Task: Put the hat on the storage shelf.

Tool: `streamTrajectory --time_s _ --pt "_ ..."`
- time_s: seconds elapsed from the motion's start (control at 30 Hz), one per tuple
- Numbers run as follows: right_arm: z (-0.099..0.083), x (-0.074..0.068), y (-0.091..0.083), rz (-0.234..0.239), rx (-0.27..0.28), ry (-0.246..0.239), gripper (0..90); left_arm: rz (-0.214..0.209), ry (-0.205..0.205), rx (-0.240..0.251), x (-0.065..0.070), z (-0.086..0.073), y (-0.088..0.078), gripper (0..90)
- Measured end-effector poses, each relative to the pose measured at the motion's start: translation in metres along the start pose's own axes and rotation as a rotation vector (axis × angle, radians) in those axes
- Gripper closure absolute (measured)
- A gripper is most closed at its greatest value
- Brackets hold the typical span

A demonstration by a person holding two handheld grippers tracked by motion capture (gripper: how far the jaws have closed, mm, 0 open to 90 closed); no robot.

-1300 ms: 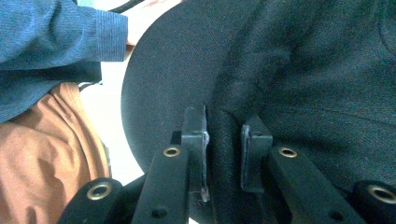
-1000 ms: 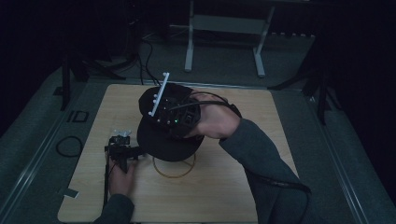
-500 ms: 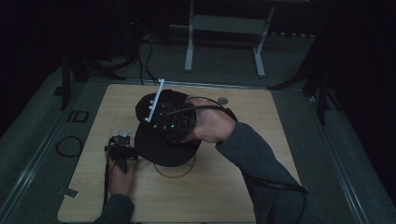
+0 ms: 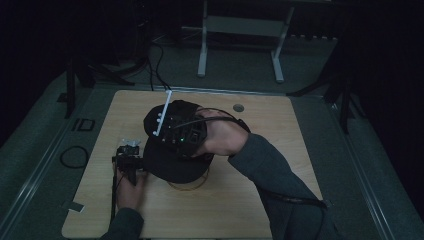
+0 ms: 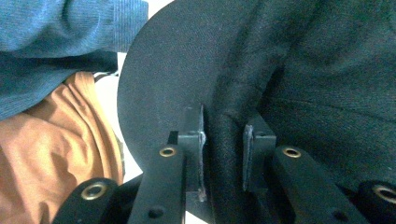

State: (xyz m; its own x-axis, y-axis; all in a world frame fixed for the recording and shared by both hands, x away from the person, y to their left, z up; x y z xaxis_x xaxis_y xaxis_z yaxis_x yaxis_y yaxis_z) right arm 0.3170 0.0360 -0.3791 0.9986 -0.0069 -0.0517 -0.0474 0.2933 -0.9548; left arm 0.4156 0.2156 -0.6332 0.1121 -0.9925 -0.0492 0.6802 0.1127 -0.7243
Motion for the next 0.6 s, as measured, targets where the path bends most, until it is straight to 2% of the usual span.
streamTrajectory --time_s 0.27,0.33,0.6 --pt "-0.0007 -0.0002 0.0073 0.014 -0.015 -0.001 77.4 0.001 -0.004 0.003 0.0002 0.0002 0.0002 1.2" --pt "-0.0013 0.0005 0.0083 0.005 -0.024 -0.004 77.7 0.001 -0.004 0.003 0.0002 0.0003 0.0002 1.2" --pt "-0.0016 0.0028 0.0091 0.008 -0.012 -0.003 77.3 0.0 0.001 -0.001 0.0 -0.0001 -0.0001 1.2"
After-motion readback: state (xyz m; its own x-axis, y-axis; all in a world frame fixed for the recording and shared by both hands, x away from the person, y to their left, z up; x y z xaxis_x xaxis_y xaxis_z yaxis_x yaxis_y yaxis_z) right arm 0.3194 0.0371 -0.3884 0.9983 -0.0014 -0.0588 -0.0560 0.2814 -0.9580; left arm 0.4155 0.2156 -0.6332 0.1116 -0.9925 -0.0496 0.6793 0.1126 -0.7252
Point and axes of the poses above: each handheld gripper's, and its own axes: y roughly forward along the jaws, z roughly out of its top, x roughly to its right, the point moved 9 cm from there along y, roughly forward along the jaws, and after that the axes turned 5 degrees about z, right-handed, at the moved point
